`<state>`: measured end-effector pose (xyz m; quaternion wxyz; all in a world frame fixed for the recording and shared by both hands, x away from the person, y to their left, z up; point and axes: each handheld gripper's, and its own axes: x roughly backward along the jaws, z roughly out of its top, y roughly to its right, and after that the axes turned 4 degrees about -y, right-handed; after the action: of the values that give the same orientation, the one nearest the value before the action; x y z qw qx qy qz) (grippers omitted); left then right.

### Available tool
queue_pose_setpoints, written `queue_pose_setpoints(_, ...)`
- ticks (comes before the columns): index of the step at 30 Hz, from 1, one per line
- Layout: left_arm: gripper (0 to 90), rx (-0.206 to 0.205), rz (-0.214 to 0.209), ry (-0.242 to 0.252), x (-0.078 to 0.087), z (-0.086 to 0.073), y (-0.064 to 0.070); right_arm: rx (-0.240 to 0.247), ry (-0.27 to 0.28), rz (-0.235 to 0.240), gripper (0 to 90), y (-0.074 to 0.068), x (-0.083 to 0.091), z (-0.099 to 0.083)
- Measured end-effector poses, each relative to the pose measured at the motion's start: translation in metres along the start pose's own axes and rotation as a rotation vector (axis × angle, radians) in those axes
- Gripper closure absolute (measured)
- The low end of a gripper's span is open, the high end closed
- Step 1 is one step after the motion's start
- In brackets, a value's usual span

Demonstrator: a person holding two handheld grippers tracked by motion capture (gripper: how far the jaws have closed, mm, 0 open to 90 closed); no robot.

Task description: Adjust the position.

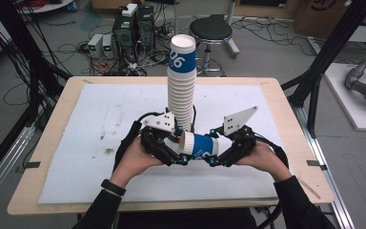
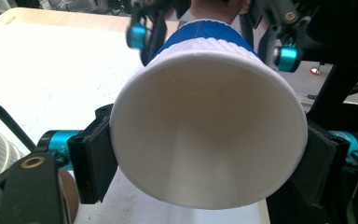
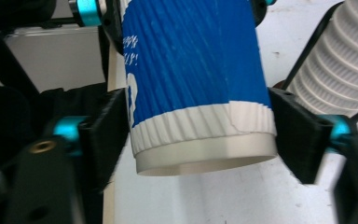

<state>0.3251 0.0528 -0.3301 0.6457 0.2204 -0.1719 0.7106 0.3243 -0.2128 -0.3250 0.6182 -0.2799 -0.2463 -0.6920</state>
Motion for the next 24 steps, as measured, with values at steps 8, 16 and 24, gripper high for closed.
queue_pose_setpoints(8, 16.9, 0.004, 0.000, 0.068, 0.004, 0.001, 0.000, -0.024, 0.041, 0.062, 28.8, 0.005, -0.002, -0.006)
queue_pose_setpoints(16, 9.5, 0.087, -0.031, 0.228, 0.007, -0.003, -0.003, -0.071, 0.161, 0.106, 29.0, 0.009, 0.007, -0.009)
queue_pose_setpoints(24, 9.4, 0.135, -0.082, 0.322, 0.004, -0.007, -0.005, -0.087, 0.255, 0.110, 29.0, 0.008, 0.012, -0.010)
